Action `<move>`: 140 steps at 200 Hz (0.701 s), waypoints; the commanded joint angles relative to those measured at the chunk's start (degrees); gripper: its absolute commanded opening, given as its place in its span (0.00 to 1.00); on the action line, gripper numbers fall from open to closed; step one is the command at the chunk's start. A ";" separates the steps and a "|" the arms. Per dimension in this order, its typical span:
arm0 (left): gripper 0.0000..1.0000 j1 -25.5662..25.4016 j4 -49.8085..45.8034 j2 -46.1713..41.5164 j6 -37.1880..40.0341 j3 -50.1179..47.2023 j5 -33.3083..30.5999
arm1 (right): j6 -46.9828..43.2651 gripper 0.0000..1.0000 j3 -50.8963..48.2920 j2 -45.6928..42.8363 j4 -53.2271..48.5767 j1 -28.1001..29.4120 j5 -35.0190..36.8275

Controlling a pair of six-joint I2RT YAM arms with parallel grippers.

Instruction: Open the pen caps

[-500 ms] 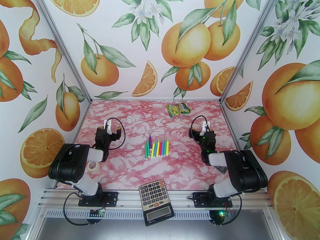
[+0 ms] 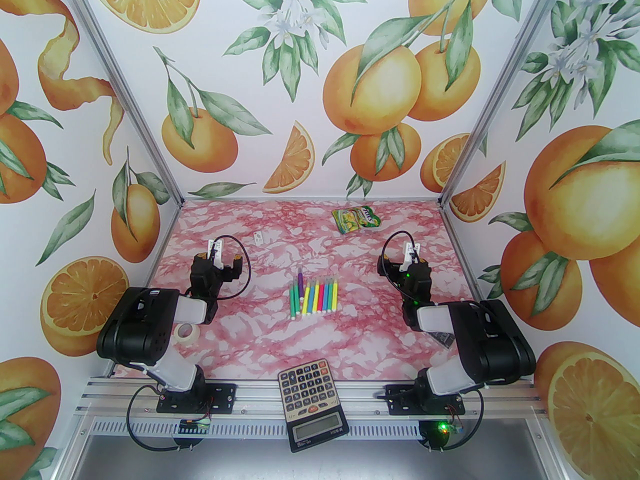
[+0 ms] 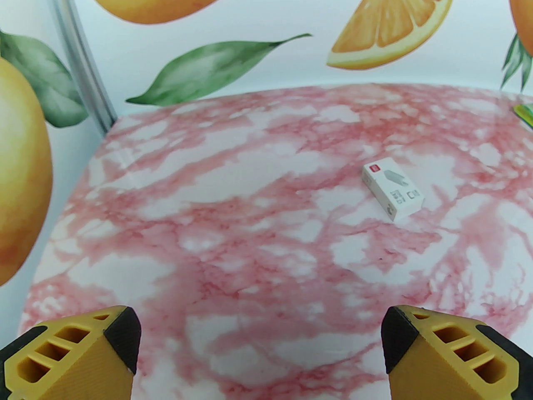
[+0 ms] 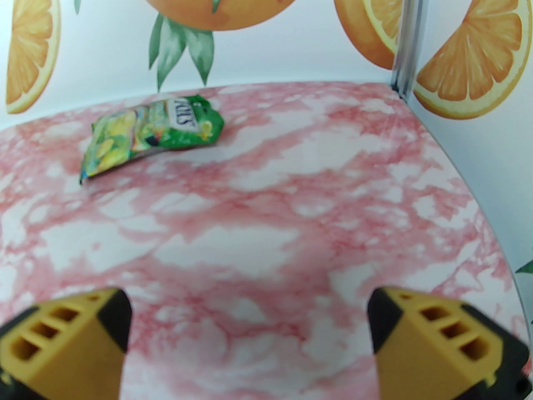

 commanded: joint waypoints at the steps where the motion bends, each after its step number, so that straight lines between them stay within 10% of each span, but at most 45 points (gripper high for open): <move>1: 1.00 0.44 2.05 0.45 0.47 1.52 0.19 | -0.63 1.00 1.31 0.57 2.24 -0.39 -1.27; 140: 1.00 0.46 2.20 0.36 0.46 1.36 0.22 | -0.05 1.00 1.05 0.48 2.67 -0.39 0.10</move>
